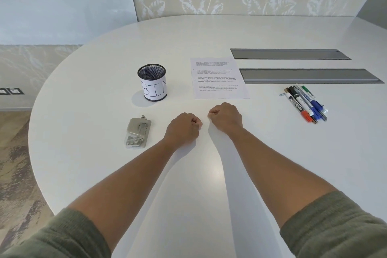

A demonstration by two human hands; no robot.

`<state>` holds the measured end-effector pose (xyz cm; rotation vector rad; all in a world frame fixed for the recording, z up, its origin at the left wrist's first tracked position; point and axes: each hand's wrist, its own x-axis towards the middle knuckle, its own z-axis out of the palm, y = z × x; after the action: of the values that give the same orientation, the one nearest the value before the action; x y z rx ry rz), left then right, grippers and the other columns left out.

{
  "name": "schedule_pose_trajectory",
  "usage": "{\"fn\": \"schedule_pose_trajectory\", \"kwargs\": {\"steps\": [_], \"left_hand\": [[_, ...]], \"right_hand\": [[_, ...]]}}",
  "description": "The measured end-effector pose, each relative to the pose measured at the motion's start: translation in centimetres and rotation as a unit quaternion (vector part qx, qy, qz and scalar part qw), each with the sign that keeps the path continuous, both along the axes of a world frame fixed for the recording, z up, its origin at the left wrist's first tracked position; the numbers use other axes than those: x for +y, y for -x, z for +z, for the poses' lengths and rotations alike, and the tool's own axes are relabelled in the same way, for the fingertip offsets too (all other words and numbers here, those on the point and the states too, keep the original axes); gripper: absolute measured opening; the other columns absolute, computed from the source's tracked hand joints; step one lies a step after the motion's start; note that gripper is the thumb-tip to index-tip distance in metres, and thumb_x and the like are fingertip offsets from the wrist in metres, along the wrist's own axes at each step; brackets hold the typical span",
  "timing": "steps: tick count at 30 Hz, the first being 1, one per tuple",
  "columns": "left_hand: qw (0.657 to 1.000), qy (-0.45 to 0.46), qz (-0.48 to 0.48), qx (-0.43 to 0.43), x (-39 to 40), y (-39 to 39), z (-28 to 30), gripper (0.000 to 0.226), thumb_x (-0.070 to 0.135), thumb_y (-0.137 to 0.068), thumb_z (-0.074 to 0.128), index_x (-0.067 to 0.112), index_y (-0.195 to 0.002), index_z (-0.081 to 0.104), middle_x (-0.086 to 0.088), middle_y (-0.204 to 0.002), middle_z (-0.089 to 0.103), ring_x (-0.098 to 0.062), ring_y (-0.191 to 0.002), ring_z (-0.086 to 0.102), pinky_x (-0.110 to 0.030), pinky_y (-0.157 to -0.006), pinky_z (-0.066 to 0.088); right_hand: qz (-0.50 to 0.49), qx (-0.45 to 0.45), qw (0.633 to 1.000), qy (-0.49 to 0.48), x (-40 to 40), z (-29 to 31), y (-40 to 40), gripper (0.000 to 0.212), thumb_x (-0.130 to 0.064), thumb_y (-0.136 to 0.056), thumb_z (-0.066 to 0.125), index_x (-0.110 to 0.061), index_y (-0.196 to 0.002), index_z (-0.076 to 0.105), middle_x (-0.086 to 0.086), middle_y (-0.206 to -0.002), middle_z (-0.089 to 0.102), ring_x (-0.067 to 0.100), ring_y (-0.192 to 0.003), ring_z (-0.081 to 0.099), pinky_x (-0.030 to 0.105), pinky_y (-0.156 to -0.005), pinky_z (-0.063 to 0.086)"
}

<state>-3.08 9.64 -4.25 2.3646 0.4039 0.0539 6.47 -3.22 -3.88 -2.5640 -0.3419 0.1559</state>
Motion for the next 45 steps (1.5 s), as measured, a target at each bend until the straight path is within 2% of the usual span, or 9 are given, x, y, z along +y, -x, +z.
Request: {"fn": "schedule_pose_trajectory", "kwargs": {"steps": [10,15,18,21,23,29,36,41,45], "left_hand": [[1.0,-0.008,-0.003,-0.003,0.0,0.1,-0.4,0.025,0.01,-0.077,0.044,0.028,-0.069,0.06,0.014,-0.082,0.066,-0.012,-0.074,0.062,-0.023,-0.057,0.04],[1.0,0.011,0.01,0.001,0.0,0.0,-0.4,0.025,0.011,-0.081,0.045,0.028,-0.074,0.063,0.014,-0.089,0.069,-0.011,-0.078,0.062,-0.024,-0.062,0.042],[0.998,0.056,0.027,0.013,0.2,-0.2,-0.1,0.024,0.01,-0.082,0.046,0.024,-0.063,0.054,0.006,-0.073,0.063,-0.02,-0.065,0.049,-0.027,-0.06,0.038],[0.992,0.119,0.034,0.005,0.6,-0.5,0.6,0.033,0.01,-0.084,0.044,0.023,-0.059,0.027,-0.003,-0.064,0.031,-0.021,-0.064,0.024,-0.032,-0.06,0.021],[0.989,0.136,0.05,-0.003,1.2,-0.7,1.1,0.034,0.01,-0.088,0.045,0.022,-0.06,0.029,-0.004,-0.066,0.029,-0.021,-0.063,0.022,-0.032,-0.06,0.019],[0.987,0.109,0.105,-0.048,4.1,-1.8,3.6,0.045,0.023,-0.093,0.052,0.019,-0.052,0.037,0.01,-0.039,0.032,-0.013,-0.04,0.028,-0.024,-0.045,0.026],[0.983,0.073,0.14,-0.092,8.7,-2.9,7.6,0.04,0.022,-0.093,0.051,0.02,-0.055,0.043,0.011,-0.039,0.037,-0.016,-0.046,0.033,-0.024,-0.047,0.028],[0.979,0.074,0.165,-0.099,12.1,-3.8,9.6,0.023,0.022,-0.092,0.055,0.009,-0.082,0.071,0.01,-0.047,0.045,-0.02,-0.053,0.032,-0.027,-0.054,0.028],[0.978,0.038,0.186,-0.088,14.3,-4.4,10.3,0.024,0.025,-0.092,0.06,0.011,-0.076,0.071,0.02,-0.038,0.05,-0.018,-0.046,0.038,-0.023,-0.052,0.032]], "right_hand": [[0.016,0.007,0.998,0.062,0.8,0.5,0.1,0.009,-0.016,-0.08,0.053,-0.022,-0.078,0.06,-0.003,-0.093,0.065,0.024,-0.091,0.058,0.036,-0.081,0.049],[0.039,0.001,0.992,0.122,1.5,0.4,0.4,0.023,-0.015,-0.084,0.052,-0.013,-0.104,0.063,0.003,-0.111,0.058,0.027,-0.109,0.052,0.04,-0.092,0.046],[0.056,0.028,0.988,0.143,2.1,1.1,0.4,0.022,-0.019,-0.091,0.045,-0.01,-0.106,0.059,0.006,-0.109,0.055,0.027,-0.107,0.05,0.037,-0.087,0.043],[0.059,0.121,0.99,0.045,2.8,2.0,0.5,0.018,-0.011,-0.09,0.042,-0.012,-0.072,0.044,0.004,-0.078,0.046,0.024,-0.075,0.042,0.031,-0.066,0.034],[0.052,0.186,0.979,-0.064,3.3,2.6,0.7,0.025,-0.004,-0.085,0.044,-0.014,-0.064,0.037,0.003,-0.068,0.04,0.022,-0.067,0.036,0.029,-0.058,0.028],[0.06,0.176,0.959,-0.216,6.3,5.1,0.6,0.013,-0.005,-0.086,0.053,-0.008,-0.076,0.061,0.017,-0.091,0.066,0.019,-0.075,0.059,0.031,-0.064,0.041],[0.077,0.097,0.96,-0.252,11.1,8.1,-0.2,0.016,-0.005,-0.087,0.047,-0.013,-0.078,0.057,0.029,-0.083,0.056,0.02,-0.075,0.048,0.036,-0.062,0.036],[0.115,0.089,0.955,-0.258,14.0,9.8,-1.1,0.014,-0.004,-0.087,0.049,-0.012,-0.08,0.058,0.009,-0.079,0.055,0.019,-0.073,0.049,0.033,-0.059,0.033],[0.12,0.059,0.963,-0.235,16.2,10.6,-2.0,0.015,-0.006,-0.082,0.049,-0.012,-0.076,0.061,0.001,-0.07,0.057,0.018,-0.052,0.043,0.018,-0.04,0.031]]}}
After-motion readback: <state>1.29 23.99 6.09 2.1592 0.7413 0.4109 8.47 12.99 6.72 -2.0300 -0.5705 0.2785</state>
